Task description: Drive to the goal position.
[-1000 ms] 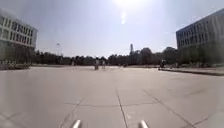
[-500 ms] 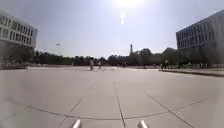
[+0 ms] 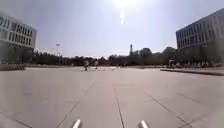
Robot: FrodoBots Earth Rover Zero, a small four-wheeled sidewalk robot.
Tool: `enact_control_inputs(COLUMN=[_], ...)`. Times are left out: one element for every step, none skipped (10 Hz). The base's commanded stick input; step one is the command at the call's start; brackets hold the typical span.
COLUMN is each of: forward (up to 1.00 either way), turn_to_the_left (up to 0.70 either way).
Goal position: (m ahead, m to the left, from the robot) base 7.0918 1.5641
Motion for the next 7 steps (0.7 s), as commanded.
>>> enact_control_inputs(forward=[0.7, 0.7, 0.7, 0.7, 0.7, 0.7, 0.7], turn_to_the_left=[0.0, 0.0, 0.0, 0.0, 0.0, 0.0, 0.0])
